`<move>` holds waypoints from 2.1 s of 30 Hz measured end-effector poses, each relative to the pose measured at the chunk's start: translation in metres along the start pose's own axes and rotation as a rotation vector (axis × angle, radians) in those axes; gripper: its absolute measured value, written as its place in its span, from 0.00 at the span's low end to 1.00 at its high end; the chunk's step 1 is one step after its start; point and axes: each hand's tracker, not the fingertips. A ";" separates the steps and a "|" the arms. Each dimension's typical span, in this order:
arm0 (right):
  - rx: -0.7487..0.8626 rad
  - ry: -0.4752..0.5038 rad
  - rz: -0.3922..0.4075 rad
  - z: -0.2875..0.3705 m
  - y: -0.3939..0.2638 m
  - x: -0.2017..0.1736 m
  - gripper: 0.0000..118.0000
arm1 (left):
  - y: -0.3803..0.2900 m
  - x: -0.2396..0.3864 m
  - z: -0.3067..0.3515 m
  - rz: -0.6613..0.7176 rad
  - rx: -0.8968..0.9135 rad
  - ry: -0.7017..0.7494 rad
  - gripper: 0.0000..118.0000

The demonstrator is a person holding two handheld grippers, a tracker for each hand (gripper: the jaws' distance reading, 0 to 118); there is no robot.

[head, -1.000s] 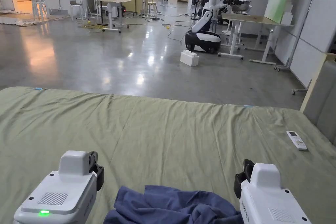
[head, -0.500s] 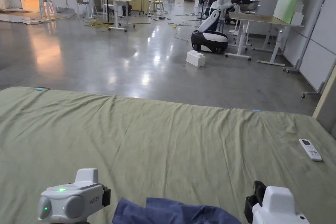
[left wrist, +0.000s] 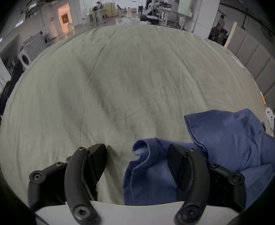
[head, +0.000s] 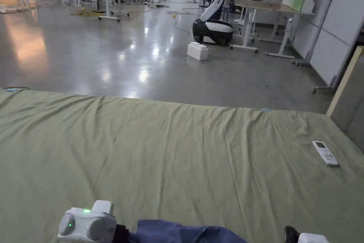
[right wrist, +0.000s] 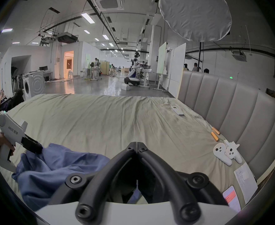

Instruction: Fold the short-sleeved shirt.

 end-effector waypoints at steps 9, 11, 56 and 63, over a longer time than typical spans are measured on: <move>-0.134 0.003 -0.067 -0.025 -0.008 0.018 0.00 | -0.014 -0.007 0.019 -0.037 0.062 -0.041 0.05; -0.204 0.031 -0.071 -0.037 -0.006 0.023 0.00 | -0.013 -0.010 0.032 -0.034 0.090 -0.046 0.05; 0.083 0.083 0.015 0.038 0.175 0.045 0.03 | 0.020 -0.125 0.355 0.092 0.731 0.052 0.05; 0.188 0.060 0.024 0.047 0.224 0.044 0.03 | 0.051 -0.161 0.391 0.102 0.786 0.136 0.05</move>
